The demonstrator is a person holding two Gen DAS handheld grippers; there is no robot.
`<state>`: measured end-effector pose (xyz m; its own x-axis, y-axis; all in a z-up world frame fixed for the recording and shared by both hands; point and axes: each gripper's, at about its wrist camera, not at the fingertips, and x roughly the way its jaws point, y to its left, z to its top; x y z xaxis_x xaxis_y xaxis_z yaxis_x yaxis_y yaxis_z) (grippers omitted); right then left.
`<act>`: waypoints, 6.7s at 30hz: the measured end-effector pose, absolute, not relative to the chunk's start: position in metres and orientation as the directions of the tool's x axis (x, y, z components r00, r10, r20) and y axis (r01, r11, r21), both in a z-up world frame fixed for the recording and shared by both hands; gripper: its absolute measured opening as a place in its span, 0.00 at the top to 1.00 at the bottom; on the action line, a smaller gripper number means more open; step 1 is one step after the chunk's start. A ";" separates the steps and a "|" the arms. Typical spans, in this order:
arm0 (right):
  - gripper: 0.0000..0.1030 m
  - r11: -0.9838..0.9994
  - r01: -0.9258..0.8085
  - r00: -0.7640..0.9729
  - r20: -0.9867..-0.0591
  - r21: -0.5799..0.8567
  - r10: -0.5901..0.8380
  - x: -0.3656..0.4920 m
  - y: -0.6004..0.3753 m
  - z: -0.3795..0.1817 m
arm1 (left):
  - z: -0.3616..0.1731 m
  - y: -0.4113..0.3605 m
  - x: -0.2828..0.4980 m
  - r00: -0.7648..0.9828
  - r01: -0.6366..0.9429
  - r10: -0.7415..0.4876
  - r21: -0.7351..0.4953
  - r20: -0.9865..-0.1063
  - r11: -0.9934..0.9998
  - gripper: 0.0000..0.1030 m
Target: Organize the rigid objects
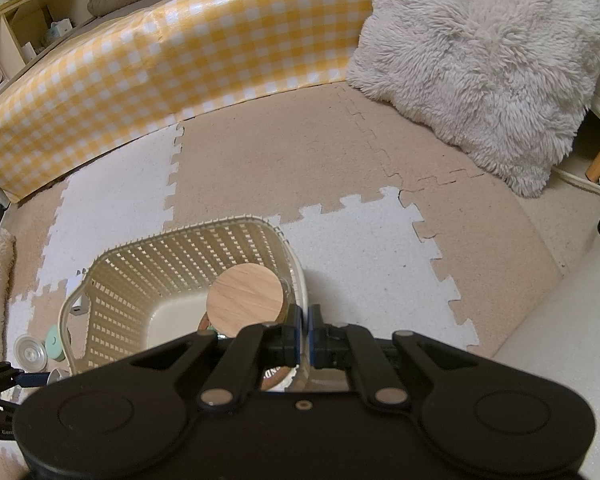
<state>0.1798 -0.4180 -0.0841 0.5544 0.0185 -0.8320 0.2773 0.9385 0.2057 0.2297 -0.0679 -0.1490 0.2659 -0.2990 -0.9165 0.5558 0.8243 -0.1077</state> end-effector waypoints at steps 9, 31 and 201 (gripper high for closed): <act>0.96 0.939 0.277 0.554 -0.833 0.204 0.018 0.180 -0.418 -0.084 | -0.099 -0.068 0.226 0.339 0.562 -0.443 -0.199 -0.830 0.803 0.37; 0.96 0.941 0.275 0.550 -0.835 0.198 0.015 0.181 -0.417 -0.085 | -0.052 -0.204 0.223 0.403 0.775 -0.476 0.014 -0.781 0.632 0.37; 0.96 0.942 0.272 0.525 -0.851 0.197 0.027 0.182 -0.415 -0.095 | -0.159 0.057 0.251 0.293 -0.159 0.071 0.024 -0.953 0.987 0.32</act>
<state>0.1821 -0.4154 -0.0949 0.5250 0.0267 -0.8507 0.2718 0.9419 0.1974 0.2507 0.0570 -0.1590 0.2933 0.0705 -0.9534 -0.1590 0.9870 0.0241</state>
